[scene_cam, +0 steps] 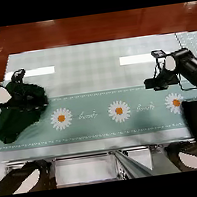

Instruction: Fold the shirts.

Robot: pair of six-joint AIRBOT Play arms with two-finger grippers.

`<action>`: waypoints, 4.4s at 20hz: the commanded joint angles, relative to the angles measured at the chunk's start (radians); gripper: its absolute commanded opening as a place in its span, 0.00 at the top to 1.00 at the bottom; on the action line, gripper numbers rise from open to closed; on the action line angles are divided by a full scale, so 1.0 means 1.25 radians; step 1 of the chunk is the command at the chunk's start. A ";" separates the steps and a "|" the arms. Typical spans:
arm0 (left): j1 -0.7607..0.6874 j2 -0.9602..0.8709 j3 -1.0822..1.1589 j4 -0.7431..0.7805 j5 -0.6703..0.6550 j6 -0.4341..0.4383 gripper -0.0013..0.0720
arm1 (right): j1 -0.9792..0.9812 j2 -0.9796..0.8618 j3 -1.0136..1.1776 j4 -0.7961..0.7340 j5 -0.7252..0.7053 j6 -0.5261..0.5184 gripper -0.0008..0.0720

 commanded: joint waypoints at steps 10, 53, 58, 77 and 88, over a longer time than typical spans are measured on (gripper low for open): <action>-0.001 -0.001 0.001 0.000 0.000 0.000 0.95 | 0.001 -0.001 0.000 0.000 0.001 0.000 0.96; 0.360 -0.005 -0.045 -0.195 0.214 0.208 0.95 | 0.002 0.067 -0.001 0.052 0.001 0.006 0.13; 0.258 0.113 0.261 -0.407 0.206 0.277 0.95 | 0.001 0.222 -0.001 0.012 -0.071 0.031 0.13; -0.209 0.050 0.817 -0.489 0.280 0.157 0.95 | 0.002 0.533 -0.001 0.066 -0.096 0.023 0.13; -0.215 0.135 0.200 -0.353 0.032 0.132 0.95 | 0.002 0.532 -0.005 0.064 -0.093 0.027 0.13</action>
